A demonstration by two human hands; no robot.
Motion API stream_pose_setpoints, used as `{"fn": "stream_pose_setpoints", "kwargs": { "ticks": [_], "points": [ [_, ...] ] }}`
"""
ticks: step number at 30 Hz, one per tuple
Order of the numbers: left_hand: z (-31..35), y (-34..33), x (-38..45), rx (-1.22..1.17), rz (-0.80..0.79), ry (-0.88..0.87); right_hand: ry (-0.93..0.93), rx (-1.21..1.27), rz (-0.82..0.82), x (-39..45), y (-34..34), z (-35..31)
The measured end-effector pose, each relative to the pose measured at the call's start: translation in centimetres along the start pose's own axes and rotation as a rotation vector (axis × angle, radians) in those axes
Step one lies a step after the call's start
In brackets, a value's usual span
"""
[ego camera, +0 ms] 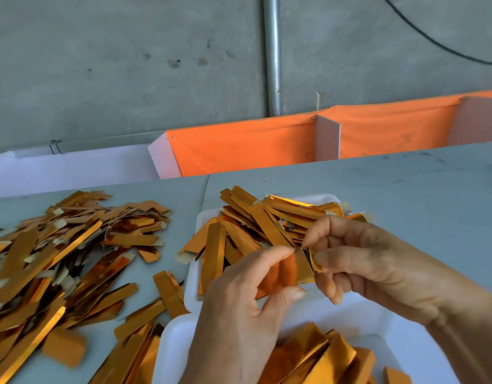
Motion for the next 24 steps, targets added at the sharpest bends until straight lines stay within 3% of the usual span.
{"fn": "stream_pose_setpoints", "kwargs": {
  "ticks": [11,18,24],
  "points": [
    [1.3,0.3,0.0,0.234,0.011,-0.104,0.005,-0.241,0.096,0.2,0.1,0.2],
    [2.1,0.3,0.0,0.338,0.005,-0.175,0.01,-0.332,0.041,0.2,-0.3,0.0],
    [1.1,-0.2,-0.1,0.192,-0.066,-0.099,0.051,-0.186,-0.027,0.0,-0.3,-0.2]
  ]
}}
Point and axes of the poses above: each hand's wrist, its own x-axis towards the middle knuckle, its own y-axis out of the back of the hand, z = x × y, the point moved 10 cm from there along x, towards the middle knuckle, and after that the axes turned 10 degrees about -x, right-handed, at the moved point
